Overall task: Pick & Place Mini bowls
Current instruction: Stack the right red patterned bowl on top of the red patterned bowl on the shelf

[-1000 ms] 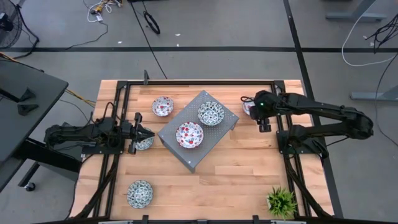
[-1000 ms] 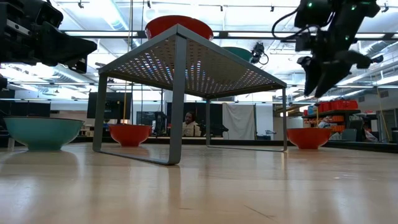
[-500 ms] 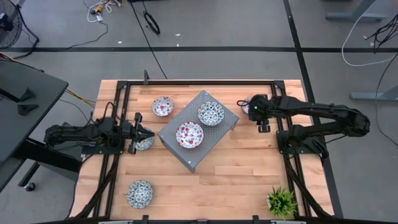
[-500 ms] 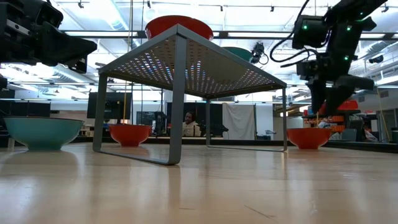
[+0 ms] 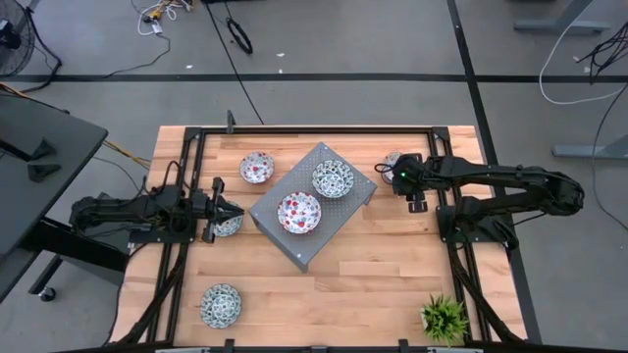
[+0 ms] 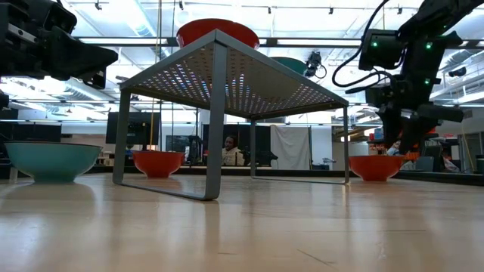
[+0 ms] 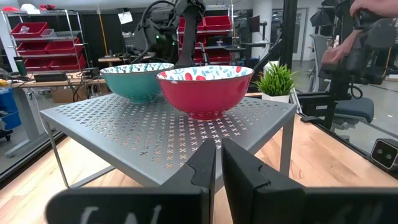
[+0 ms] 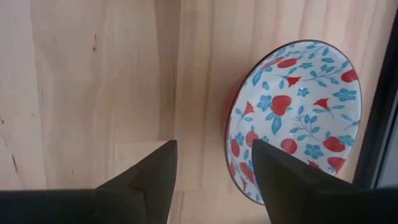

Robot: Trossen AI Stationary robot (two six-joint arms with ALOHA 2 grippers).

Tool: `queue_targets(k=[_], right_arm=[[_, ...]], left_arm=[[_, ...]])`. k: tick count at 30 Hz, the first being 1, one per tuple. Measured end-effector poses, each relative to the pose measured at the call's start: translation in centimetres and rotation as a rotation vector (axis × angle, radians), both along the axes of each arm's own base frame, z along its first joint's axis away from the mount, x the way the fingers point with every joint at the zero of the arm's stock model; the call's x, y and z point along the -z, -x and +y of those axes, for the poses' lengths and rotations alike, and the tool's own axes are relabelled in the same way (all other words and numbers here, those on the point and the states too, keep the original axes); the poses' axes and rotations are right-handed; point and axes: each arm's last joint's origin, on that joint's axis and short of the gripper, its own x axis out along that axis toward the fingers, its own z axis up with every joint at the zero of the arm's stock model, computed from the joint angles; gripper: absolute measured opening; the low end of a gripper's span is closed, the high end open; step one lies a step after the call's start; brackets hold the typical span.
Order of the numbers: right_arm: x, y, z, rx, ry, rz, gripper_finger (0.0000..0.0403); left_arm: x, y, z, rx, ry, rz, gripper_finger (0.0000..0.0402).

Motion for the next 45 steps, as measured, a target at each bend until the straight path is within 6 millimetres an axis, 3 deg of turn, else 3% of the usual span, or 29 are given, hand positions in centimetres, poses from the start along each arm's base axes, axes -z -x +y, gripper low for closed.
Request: queue_targets(k=[24, 45], right_arm=[[1.8, -1.2, -1.8, 0.072, 0.023, 0.050, 0.0207], [2.4, -1.5, -1.9, 0.071, 0.010, 0.082, 0.0201]], left_arm=[[0.0, 0.0, 0.0, 0.000, 0.000, 0.000, 0.0030], [0.0, 0.0, 0.0, 0.000, 0.000, 0.000, 0.0030]])
